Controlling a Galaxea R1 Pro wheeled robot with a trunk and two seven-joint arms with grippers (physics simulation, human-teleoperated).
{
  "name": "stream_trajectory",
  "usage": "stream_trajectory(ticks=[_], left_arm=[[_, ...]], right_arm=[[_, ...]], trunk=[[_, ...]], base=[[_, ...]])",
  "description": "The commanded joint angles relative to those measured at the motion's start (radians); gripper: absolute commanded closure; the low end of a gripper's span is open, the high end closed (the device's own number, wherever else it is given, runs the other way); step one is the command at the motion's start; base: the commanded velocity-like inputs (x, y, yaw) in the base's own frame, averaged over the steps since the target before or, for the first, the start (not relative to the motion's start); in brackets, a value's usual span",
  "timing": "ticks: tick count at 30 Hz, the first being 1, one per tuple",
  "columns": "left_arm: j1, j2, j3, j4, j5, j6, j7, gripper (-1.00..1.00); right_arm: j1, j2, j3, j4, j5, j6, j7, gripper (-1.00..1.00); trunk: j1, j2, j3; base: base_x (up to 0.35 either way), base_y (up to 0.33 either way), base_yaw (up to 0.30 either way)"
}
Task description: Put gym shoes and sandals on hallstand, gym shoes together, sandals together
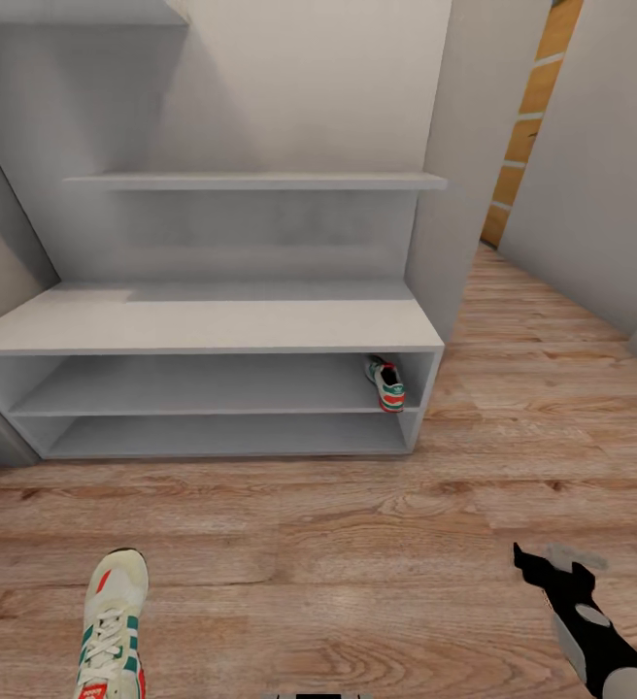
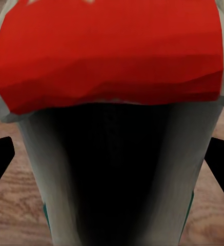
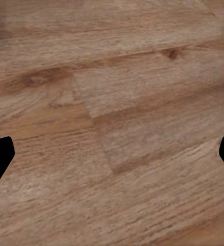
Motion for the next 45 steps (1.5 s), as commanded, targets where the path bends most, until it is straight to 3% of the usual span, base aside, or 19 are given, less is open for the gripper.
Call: stream_trajectory(ticks=[1,4,10,15,20,25,30,37,45], left_arm=[[0.0,0.0,0.0,0.003,-0.001,0.0,0.001,1.0],[-0.001,0.0,-0.007,0.03,-0.001,0.0,0.001,1.0],[-0.002,0.001,-0.061,0.05,-0.003,0.0,0.002,1.0],[-0.002,0.001,-0.079,0.052,-0.004,0.0,0.002,1.0],[-0.002,0.001,-0.083,0.053,-0.005,0.0,0.003,1.0],[-0.002,0.001,-0.083,0.054,-0.005,0.0,0.005,1.0],[-0.002,0.001,-0.083,0.056,-0.005,0.0,0.007,1.0],[-0.002,0.001,-0.083,0.057,-0.004,0.0,0.007,1.0],[-0.002,0.0,-0.084,0.059,-0.004,0.0,0.007,1.0]], right_arm=[[0.0,-0.001,-0.013,0.001,0.0,-0.01,0.0,-1.0],[0.0,-0.003,-0.048,0.003,0.0,-0.038,0.0,-1.0],[0.0,-0.01,-0.064,0.004,0.0,-0.051,-0.003,-1.0],[0.001,-0.072,-0.068,0.004,0.0,-0.053,-0.003,-1.0],[0.001,-0.103,-0.075,0.005,-0.01,-0.053,-0.003,-1.0],[0.001,-0.108,-0.11,0.005,-0.066,-0.085,-0.003,-1.0],[0.002,-0.108,-0.15,0.035,-0.118,-0.222,-0.003,-1.0],[0.002,-0.108,-0.156,0.127,-0.127,-0.304,-0.003,-1.0],[0.002,-0.106,-0.156,0.145,-0.129,-0.403,-0.003,-1.0]], trunk=[[0.0,0.0,0.0],[0.0,0.0,0.0],[0.0,0.0,0.0],[0.0,0.0,0.0],[0.0,0.0,0.0],[0.0,0.0,0.0],[0.0,0.0,0.0],[0.0,0.0,0.0],[0.0,0.0,0.0]], base=[[0.0,0.0,0.0],[0.0,0.0,0.0],[0.0,0.0,0.0],[0.0,0.0,0.0],[0.0,0.0,0.0],[0.0,0.0,0.0],[0.0,-0.078,0.0],[0.0,-0.266,0.0],[0.0,-0.303,0.0]])
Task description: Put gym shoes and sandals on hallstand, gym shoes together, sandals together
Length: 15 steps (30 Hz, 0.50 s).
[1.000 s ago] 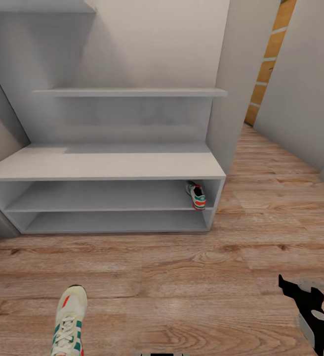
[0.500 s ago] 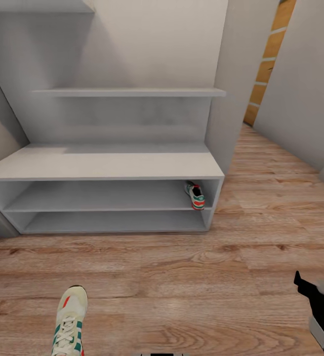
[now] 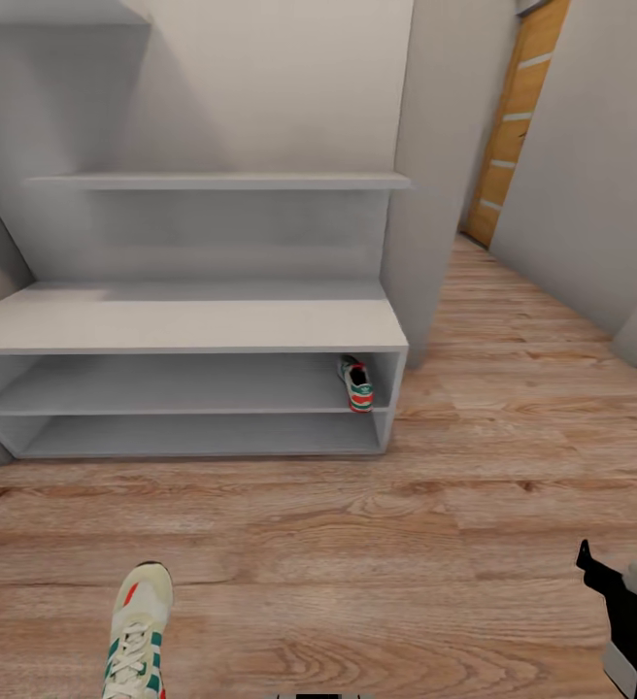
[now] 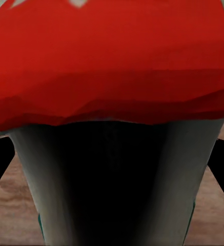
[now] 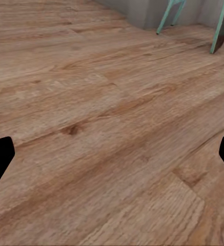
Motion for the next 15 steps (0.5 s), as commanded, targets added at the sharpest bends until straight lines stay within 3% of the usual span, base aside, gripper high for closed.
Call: stream_trajectory(ticks=[1,15], left_arm=[[0.0,0.0,0.0,0.0,0.0,0.0,0.001,1.0],[0.0,0.0,0.0,0.0,0.0,0.0,0.001,1.0]], right_arm=[[0.0,0.0,0.0,0.002,0.0,-0.008,0.0,-1.0],[0.001,0.005,0.001,0.004,0.0,-0.022,0.0,-1.0]], trunk=[[0.0,0.0,0.0],[0.0,0.0,0.0]], base=[[0.0,-0.306,0.0],[0.0,-0.306,0.0]])
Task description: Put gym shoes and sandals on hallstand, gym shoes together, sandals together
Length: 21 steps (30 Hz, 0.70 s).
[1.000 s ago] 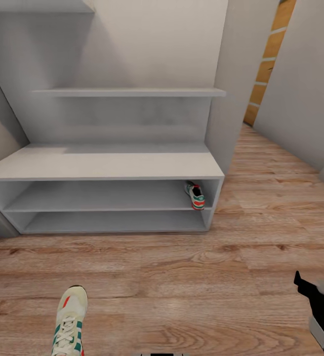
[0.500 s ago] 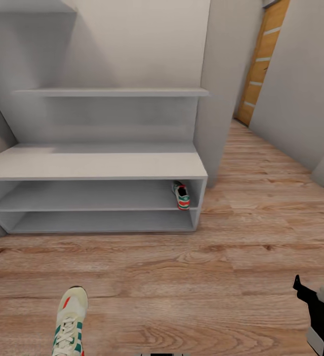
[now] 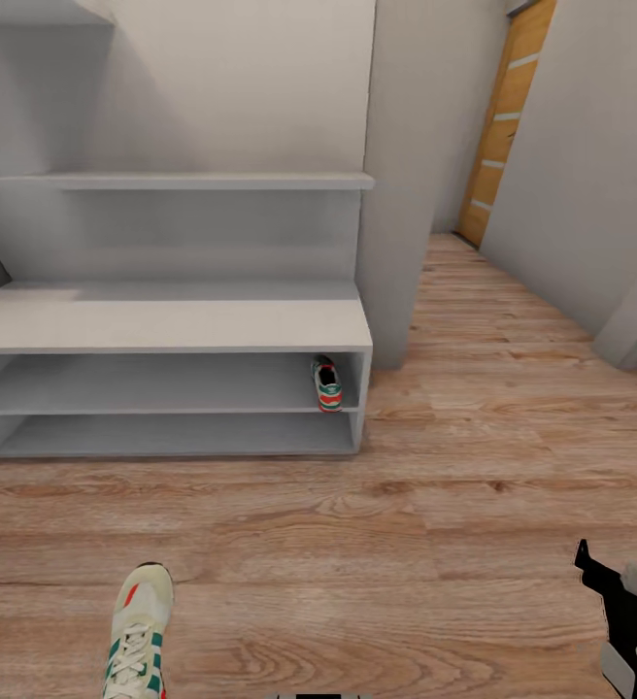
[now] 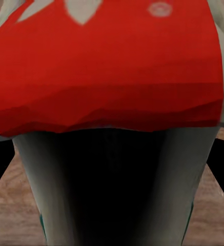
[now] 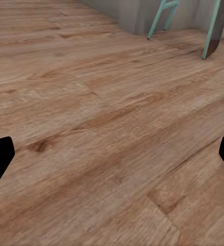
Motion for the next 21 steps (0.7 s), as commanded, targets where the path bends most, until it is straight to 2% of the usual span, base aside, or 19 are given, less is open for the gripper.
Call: stream_trajectory(ticks=[1,8,21], left_arm=[[0.0,0.0,0.0,0.0,0.0,0.0,0.001,1.0],[0.0,0.0,0.0,0.0,0.0,0.0,0.001,1.0],[0.0,0.0,0.0,0.0,0.001,0.0,0.0,1.0]], right_arm=[[0.0,0.0,-0.001,0.0,0.0,0.0,0.0,-1.0],[0.0,0.0,-0.001,0.0,0.0,0.0,0.0,-1.0],[0.0,0.0,-0.001,0.0,0.0,0.0,0.0,-1.0]], trunk=[[0.0,0.0,0.0],[0.0,0.0,0.0],[0.0,0.0,0.0]], base=[[0.0,-0.306,0.0],[0.0,-0.306,0.057],[0.0,-0.303,0.165]])
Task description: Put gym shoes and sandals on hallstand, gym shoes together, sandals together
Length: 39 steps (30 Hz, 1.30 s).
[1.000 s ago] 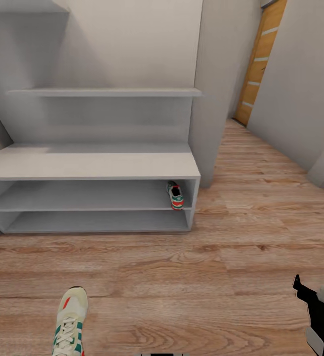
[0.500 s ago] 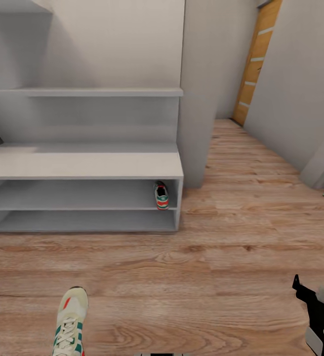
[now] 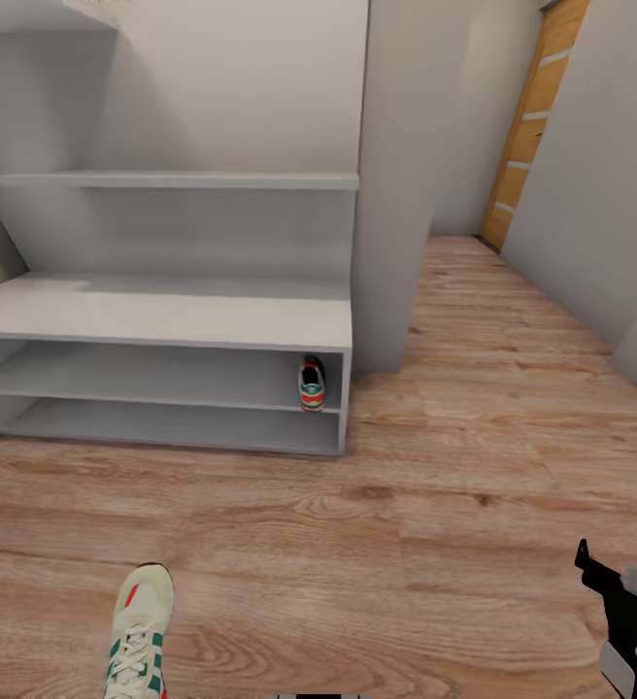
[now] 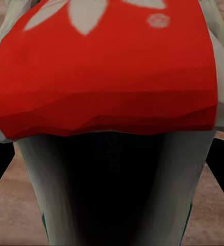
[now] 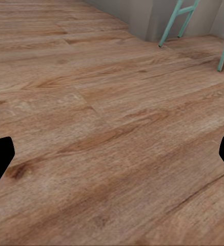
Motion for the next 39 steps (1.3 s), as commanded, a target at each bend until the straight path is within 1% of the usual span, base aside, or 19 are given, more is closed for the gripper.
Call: stream_trajectory(ticks=[1,6,16,22,26,27,29,34,36,37,38,39], left_arm=[[0.0,0.0,0.0,0.0,0.0,0.0,0.001,1.0],[0.0,0.0,0.0,0.0,0.001,0.0,0.001,1.0],[0.0,0.0,0.001,0.0,0.001,0.0,0.002,1.0],[0.0,0.001,0.001,-0.002,0.002,0.001,0.003,1.0],[-0.009,-0.001,-0.001,-0.002,0.003,0.018,0.006,1.0],[-0.04,-0.001,-0.004,-0.002,0.003,0.1,0.006,1.0],[-0.088,0.0,-0.005,-0.002,0.002,0.194,0.005,1.0],[-0.166,0.0,-0.006,-0.002,0.001,0.306,0.004,1.0],[-0.213,0.0,-0.006,-0.002,0.0,0.381,0.004,1.0],[-0.223,0.0,-0.006,-0.002,0.0,0.398,0.004,1.0],[-0.242,0.0,-0.006,-0.002,-0.001,0.429,0.004,1.0],[-0.251,0.0,-0.007,-0.002,-0.001,0.443,0.004,1.0]], right_arm=[[0.0,0.0,0.0,0.0,0.0,0.0,0.0,-1.0],[0.0,0.0,0.0,0.0,0.0,0.0,0.0,-1.0],[0.0,0.0,0.0,0.0,0.0,0.0,0.0,-1.0],[0.0,0.0,0.0,0.0,0.0,0.0,0.0,-1.0],[0.0,0.0,0.001,0.0,0.0,0.0,0.0,-1.0],[0.0,0.0,0.0,0.0,0.0,0.0,0.0,-1.0],[0.0,0.0,0.0,0.001,0.0,0.0,0.0,-1.0],[0.0,0.0,0.0,0.001,0.0,0.0,0.0,-1.0],[0.0,0.0,0.0,0.001,0.0,0.0,0.0,-1.0],[0.0,0.0,0.0,0.001,0.0,0.0,0.0,-1.0],[0.0,0.0,0.0,0.001,0.0,0.0,0.0,-1.0],[0.0,0.0,0.0,0.001,0.0,0.0,0.0,-1.0]], trunk=[[0.0,0.0,0.0],[0.0,0.0,0.0],[0.0,0.0,0.0],[0.0,0.0,0.0],[0.0,0.0,0.0],[0.0,0.0,0.0],[0.0,0.0,0.0],[0.0,0.0,0.0],[0.0,0.0,0.0],[0.0,0.0,0.0],[0.0,0.0,0.0],[0.0,0.0,0.0]], base=[[0.0,-0.266,0.05],[0.034,-0.218,0.021],[0.134,-0.162,0.002],[0.043,-0.05,0.0],[0.003,-0.003,0.0],[0.0,0.0,0.0],[0.0,0.0,0.0],[0.0,0.0,0.0],[0.0,0.0,0.0],[0.0,0.0,0.0],[0.0,0.0,0.0],[0.0,0.0,0.0]])
